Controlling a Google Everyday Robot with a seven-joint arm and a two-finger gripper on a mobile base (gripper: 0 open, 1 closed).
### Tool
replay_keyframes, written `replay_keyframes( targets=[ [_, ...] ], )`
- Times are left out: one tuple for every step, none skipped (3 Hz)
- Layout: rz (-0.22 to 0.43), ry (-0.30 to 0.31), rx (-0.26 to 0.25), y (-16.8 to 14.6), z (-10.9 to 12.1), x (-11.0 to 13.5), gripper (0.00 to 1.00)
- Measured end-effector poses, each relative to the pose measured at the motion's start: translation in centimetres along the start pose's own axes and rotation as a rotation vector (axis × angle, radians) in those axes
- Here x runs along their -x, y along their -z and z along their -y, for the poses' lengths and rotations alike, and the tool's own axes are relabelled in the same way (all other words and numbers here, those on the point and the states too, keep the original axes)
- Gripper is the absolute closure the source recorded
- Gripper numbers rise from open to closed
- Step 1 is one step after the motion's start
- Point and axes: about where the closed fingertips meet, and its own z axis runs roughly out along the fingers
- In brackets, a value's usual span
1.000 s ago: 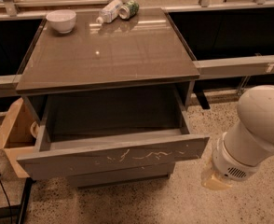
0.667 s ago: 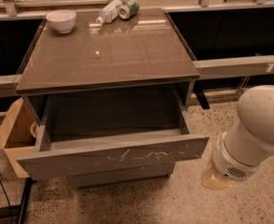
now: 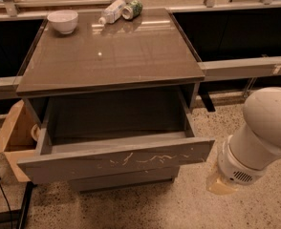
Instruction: Close top drawer
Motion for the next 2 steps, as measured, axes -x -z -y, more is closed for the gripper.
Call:
replay_keyframes(
  targets=[
    [-0.001, -0.021, 0.046, -2.78, -0.55, -0.63, 1.00],
    [-0.001, -0.021, 0.046, -2.78, -0.55, -0.63, 1.00]
  ],
)
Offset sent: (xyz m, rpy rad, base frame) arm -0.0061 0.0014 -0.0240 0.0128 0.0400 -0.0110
